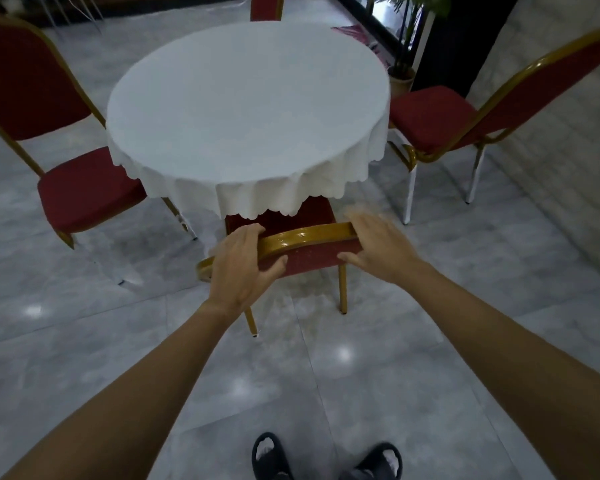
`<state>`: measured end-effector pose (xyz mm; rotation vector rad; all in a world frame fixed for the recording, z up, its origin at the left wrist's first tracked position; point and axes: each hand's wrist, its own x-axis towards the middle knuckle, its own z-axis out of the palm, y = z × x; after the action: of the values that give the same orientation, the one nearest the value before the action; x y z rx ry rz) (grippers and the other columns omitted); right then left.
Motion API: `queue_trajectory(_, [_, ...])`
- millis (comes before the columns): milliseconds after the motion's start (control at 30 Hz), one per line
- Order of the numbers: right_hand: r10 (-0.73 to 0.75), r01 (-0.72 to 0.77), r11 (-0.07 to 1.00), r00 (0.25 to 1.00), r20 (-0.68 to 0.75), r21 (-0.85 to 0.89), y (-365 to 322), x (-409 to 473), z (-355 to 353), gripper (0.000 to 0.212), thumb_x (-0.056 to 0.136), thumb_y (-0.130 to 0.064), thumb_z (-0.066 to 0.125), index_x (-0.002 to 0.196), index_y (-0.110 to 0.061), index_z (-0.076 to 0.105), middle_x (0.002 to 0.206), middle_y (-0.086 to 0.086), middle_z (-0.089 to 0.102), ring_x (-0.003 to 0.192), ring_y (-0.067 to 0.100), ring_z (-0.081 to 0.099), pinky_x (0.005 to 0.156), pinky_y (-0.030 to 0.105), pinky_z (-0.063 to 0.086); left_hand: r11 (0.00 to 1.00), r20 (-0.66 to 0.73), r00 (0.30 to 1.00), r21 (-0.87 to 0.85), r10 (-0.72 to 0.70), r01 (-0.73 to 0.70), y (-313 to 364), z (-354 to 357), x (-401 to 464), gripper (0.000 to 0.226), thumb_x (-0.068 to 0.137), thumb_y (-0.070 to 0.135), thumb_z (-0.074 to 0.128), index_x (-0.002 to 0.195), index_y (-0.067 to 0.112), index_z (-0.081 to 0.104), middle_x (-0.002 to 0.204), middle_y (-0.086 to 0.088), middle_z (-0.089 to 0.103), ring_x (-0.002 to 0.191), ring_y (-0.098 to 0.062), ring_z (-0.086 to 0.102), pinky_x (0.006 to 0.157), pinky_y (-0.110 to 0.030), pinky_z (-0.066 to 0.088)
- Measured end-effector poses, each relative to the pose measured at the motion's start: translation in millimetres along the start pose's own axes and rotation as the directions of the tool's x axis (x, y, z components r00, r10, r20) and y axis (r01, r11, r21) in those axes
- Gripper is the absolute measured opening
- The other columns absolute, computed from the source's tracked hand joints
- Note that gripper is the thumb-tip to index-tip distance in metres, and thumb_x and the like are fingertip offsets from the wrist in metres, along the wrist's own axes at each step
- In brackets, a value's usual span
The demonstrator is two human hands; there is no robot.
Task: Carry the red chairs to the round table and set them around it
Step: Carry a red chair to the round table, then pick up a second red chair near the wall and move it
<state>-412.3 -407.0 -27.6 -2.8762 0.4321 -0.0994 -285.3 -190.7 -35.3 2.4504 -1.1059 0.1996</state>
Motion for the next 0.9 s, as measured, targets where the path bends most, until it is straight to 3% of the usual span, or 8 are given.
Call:
queue_trajectory(133, [0.083, -0.083, 0.996, 0.996, 0.014, 0.014, 50, -46, -26, 0.072, 0.087, -0.038, 0.057, 0.143, -0.006, 0.024, 0.149, 0.013, 0.032, 0.138, 0.028, 0.028, 0.113, 0.039, 0.022, 0.995, -0.021, 0.996, -0.038, 0.086, -0.087, 52, 5, 13, 0.055, 0.083, 0.048, 0.056, 0.121, 0.009, 0.051, 0.112, -0.005, 0.059, 0.104, -0.021, 0.054, 0.095, -0.032, 0.04])
queue_trajectory(300, [0.262, -0.261, 0.965, 0.965, 0.027, -0.034, 119, -97, -69, 0.07, 0.092, -0.042, 0.048, 0.145, -0.006, 0.017, 0.153, 0.013, 0.025, 0.142, 0.026, 0.02, 0.116, 0.039, 0.016, 0.985, 0.063, 0.984, -0.039, 0.167, -0.165, 129, 34, 29, 0.063, 0.086, 0.051, 0.048, 0.126, 0.003, 0.052, 0.128, -0.013, 0.057, 0.122, -0.029, 0.05, 0.104, -0.044, 0.04])
queue_trajectory(500, [0.393, -0.395, 0.919, 0.918, -0.059, -0.018, 190, -155, -104, 0.065, 0.093, -0.04, 0.047, 0.143, -0.004, 0.024, 0.148, 0.016, 0.032, 0.136, 0.029, 0.031, 0.112, 0.04, 0.023, 0.972, 0.206, 0.95, -0.068, 0.234, -0.225, 222, 75, 40, 0.077, 0.089, 0.058, 0.036, 0.142, 0.003, 0.034, 0.15, -0.014, 0.034, 0.141, -0.03, 0.025, 0.115, -0.04, 0.02])
queue_trajectory(667, [0.474, -0.474, 0.88, 0.878, -0.072, 0.014, 237, -188, -118, 0.06, 0.093, -0.036, 0.047, 0.139, -0.001, 0.03, 0.145, 0.019, 0.036, 0.132, 0.032, 0.035, 0.11, 0.04, 0.026, 0.958, 0.27, 0.921, -0.128, 0.283, -0.257, 281, 103, 50, 0.093, 0.076, 0.065, 0.016, 0.146, 0.004, 0.026, 0.153, -0.013, 0.026, 0.143, -0.028, 0.018, 0.116, -0.036, 0.012])
queue_trajectory(900, [0.552, -0.551, 0.834, 0.831, -0.075, 0.033, 305, -185, -126, 0.062, 0.094, -0.037, 0.046, 0.141, -0.001, 0.027, 0.147, 0.019, 0.032, 0.136, 0.03, 0.03, 0.114, 0.041, 0.021, 0.946, 0.313, 0.902, -0.225, 0.298, -0.234, 328, 150, 100, 0.075, 0.092, 0.052, 0.04, 0.148, 0.007, 0.021, 0.156, -0.01, 0.019, 0.145, -0.022, 0.01, 0.117, -0.033, 0.006])
